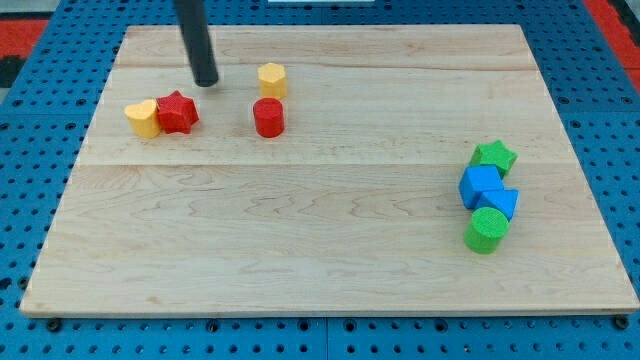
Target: Push the yellow heart along with red star towards the center
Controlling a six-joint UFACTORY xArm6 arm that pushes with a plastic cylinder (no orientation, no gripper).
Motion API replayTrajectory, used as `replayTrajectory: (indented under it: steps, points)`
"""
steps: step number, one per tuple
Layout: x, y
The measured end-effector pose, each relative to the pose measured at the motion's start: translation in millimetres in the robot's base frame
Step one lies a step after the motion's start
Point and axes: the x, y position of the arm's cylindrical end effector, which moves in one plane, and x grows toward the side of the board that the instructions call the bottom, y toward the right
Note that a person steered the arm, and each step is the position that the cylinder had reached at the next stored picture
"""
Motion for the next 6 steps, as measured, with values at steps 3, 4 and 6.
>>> replayTrajectory:
  steps: [3,4,6]
  points:
    - [90,51]
    - [53,-4]
    - [58,-129]
